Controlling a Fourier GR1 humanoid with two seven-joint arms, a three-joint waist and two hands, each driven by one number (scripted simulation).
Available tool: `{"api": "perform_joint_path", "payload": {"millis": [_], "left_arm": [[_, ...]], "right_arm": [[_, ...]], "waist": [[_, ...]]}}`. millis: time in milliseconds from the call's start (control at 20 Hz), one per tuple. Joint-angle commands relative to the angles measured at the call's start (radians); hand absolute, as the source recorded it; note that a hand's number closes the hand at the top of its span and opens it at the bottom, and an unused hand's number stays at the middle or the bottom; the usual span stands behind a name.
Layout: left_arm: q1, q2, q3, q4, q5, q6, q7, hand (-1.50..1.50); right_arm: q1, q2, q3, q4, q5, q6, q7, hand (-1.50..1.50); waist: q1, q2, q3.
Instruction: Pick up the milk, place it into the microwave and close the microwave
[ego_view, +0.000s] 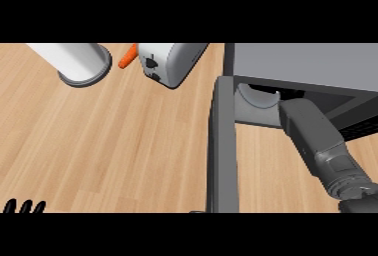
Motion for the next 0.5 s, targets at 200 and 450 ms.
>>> {"api": "perform_joint_path", "payload": {"millis": [200,450], "left_arm": [[-0.035,0.024,0.025,0.011,0.013,-0.013,0.001,-1.5],[-0.049,0.025,0.027,0.019,-0.002,-0.006,0.0,-1.5]], "right_arm": [[-0.034,-0.005,-0.017,0.028,0.016,-0.173,-0.006,1.5],[0.053,-0.089,0.037,0.164,0.093,-0.359,0.176,-1.5]], "waist": [[0.017,0.007,0.0],[0.021,0.036,-0.015]]}}
